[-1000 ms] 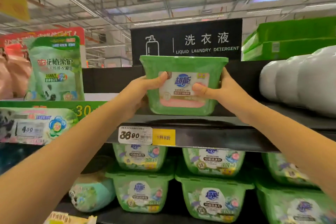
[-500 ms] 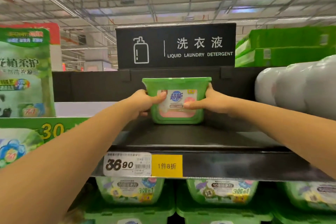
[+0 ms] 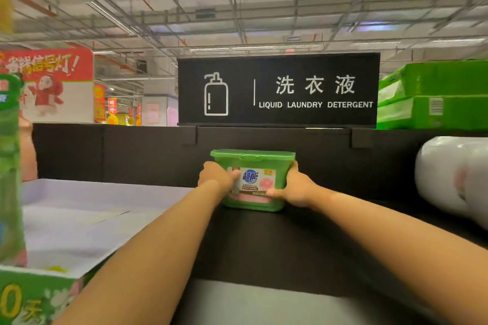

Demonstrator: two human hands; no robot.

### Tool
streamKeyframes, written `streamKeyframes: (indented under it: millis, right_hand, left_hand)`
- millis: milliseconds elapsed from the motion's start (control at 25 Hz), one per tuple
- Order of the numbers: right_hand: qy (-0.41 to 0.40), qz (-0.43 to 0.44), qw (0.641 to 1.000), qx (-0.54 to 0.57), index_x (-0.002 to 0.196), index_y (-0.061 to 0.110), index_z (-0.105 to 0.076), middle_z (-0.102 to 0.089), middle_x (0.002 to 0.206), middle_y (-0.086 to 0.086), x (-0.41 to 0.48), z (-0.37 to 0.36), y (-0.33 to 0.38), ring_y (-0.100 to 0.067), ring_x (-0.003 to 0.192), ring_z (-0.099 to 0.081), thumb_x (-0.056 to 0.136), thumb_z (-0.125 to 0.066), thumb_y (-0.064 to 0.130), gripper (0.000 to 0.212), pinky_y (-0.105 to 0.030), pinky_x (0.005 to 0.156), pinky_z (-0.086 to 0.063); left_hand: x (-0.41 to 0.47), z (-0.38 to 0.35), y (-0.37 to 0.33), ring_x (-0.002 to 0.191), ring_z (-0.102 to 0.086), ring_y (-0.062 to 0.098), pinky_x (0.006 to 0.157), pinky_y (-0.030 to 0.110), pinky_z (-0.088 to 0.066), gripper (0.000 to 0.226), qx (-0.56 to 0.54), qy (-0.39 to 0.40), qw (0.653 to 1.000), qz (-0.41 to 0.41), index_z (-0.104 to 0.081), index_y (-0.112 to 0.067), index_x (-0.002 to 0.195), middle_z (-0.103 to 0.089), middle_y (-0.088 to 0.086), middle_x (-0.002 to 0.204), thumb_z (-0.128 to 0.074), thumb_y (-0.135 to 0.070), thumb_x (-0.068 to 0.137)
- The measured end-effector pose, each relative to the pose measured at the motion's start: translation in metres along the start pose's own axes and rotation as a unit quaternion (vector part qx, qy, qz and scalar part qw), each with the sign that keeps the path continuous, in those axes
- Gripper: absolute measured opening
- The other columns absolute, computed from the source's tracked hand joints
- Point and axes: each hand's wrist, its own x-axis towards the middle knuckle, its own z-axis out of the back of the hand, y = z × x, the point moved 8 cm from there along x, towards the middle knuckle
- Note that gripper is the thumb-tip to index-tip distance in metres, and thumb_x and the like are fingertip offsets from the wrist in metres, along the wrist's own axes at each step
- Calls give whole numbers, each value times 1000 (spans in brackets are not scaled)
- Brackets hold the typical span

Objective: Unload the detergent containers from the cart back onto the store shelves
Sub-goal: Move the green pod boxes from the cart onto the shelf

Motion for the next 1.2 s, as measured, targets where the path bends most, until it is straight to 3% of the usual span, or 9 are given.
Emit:
streamKeyframes:
  millis: [160, 240, 320, 560, 720, 880, 960, 1080, 1200]
  right_hand:
    - [-60, -15, 998, -1, 133, 2, -28, -52, 136, -16, 23, -4, -1, -31, 123, -53, 80, -77, 25, 76, -42, 103, -45]
    - [-117, -16, 993, 26, 112, 8, -31, -55, 129, -17, 27, -9, -3, -33, 117, -56, 82, -75, 21, 55, -43, 97, -47]
    - [-155, -20, 987, 36, 102, 11, -26, -56, 126, -18, 26, -13, -3, -34, 113, -57, 84, -73, 19, 50, -42, 92, -47]
    - [-101, -21, 995, -1, 114, 6, -31, -54, 128, -17, 26, -16, -1, -33, 116, -56, 90, -66, 23, 45, -40, 92, -47]
    - [-68, -57, 995, -52, 125, 5, -39, -53, 129, -17, 19, -2, -3, -35, 120, -51, 88, -67, 26, 51, -45, 99, -45]
    - [-111, 12, 993, -39, 116, 9, -57, -62, 118, -12, -15, 31, 6, -25, 105, -59, 87, -64, 19, 32, -28, 80, -45]
    - [-97, 56, 993, -25, 113, 13, -61, -66, 104, -7, -41, 44, 12, -21, 91, -64, 88, -64, 17, 25, -23, 69, -48]
    - [-90, 107, 990, 20, 105, 15, -63, -67, 81, -3, -88, 67, 21, -14, 63, -63, 88, -62, 12, 17, -16, 46, -47]
    - [-110, 165, 980, 15, 87, 17, -66, -71, 77, -8, -143, 90, 32, -8, 55, -62, 88, -61, 12, 7, -16, 47, -46]
  left_hand:
    - [23, -8, 7, 113, -57, 31, 94, 43, -51, 49, -50, -10, 999, -16, -46, -4, 121, -58, 15, 125, -72, -24, 85]
    - [29, -8, 8, 110, -59, 29, 93, 41, -51, 41, -58, -31, 997, -29, -50, -6, 115, -61, 13, 120, -70, -26, 86]
    - [34, -5, 9, 107, -61, 26, 92, 40, -52, 33, -62, -41, 997, -35, -57, -7, 112, -65, 10, 115, -66, -30, 89]
    - [36, -13, 16, 109, -61, 27, 94, 40, -52, 28, -84, 19, 996, -10, -57, -8, 119, -64, 12, 121, -54, -6, 91]
    - [19, -7, 8, 109, -60, 29, 88, 38, -53, 27, -53, -36, 998, -3, -54, -9, 120, -61, 13, 121, -49, -9, 93]
    - [-10, 3, -12, 92, -62, 25, 78, 32, -52, 17, -32, -37, 999, -12, -65, -12, 102, -67, 9, 108, -51, -17, 95]
    - [-31, -2, -22, 86, -64, 20, 74, 29, -50, 15, -87, 10, 996, -10, -68, -13, 97, -69, 7, 99, -53, -15, 93]
    - [-82, -15, -49, 74, -65, 8, 63, 20, -49, 18, -172, 170, 968, -68, -67, -19, 91, -69, 2, 88, -56, -6, 91]
    - [-135, 0, -70, 73, -64, 8, 57, 14, -53, 17, -192, 200, 949, -150, -69, -19, 93, -70, 0, 84, -58, -6, 90]
